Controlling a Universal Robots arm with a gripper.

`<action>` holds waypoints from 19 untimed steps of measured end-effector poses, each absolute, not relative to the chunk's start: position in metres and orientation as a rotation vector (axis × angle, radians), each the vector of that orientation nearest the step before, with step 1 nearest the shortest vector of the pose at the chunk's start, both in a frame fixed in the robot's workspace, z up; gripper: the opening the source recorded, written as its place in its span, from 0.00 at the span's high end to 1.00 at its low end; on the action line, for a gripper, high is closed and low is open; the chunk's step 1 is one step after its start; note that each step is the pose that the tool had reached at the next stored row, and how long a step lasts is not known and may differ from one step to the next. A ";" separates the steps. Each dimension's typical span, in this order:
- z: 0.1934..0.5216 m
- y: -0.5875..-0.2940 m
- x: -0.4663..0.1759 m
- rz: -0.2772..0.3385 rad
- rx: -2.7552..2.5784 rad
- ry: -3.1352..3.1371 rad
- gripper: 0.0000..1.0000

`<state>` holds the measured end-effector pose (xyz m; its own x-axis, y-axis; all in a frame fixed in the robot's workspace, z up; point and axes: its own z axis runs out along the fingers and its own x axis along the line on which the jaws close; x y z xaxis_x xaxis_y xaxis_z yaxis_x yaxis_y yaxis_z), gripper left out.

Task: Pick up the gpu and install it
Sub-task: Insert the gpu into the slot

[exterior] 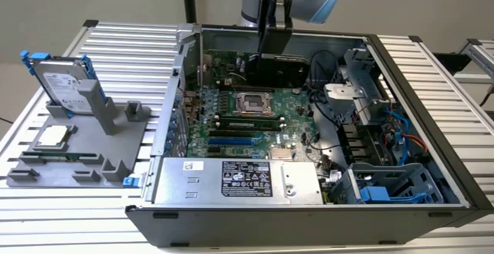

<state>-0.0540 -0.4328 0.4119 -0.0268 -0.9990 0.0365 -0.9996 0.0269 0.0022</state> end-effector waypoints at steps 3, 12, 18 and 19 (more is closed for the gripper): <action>0.412 -0.433 -0.054 0.037 2.172 -2.231 1.00; 0.409 -0.433 -0.054 0.041 2.173 -2.232 1.00; 0.407 -0.433 -0.054 0.043 2.174 -2.233 1.00; 0.407 -0.433 -0.054 0.043 2.174 -2.233 1.00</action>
<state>-0.0540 -0.4326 0.4071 -0.0269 -0.9989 0.0373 -0.9996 0.0268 -0.0022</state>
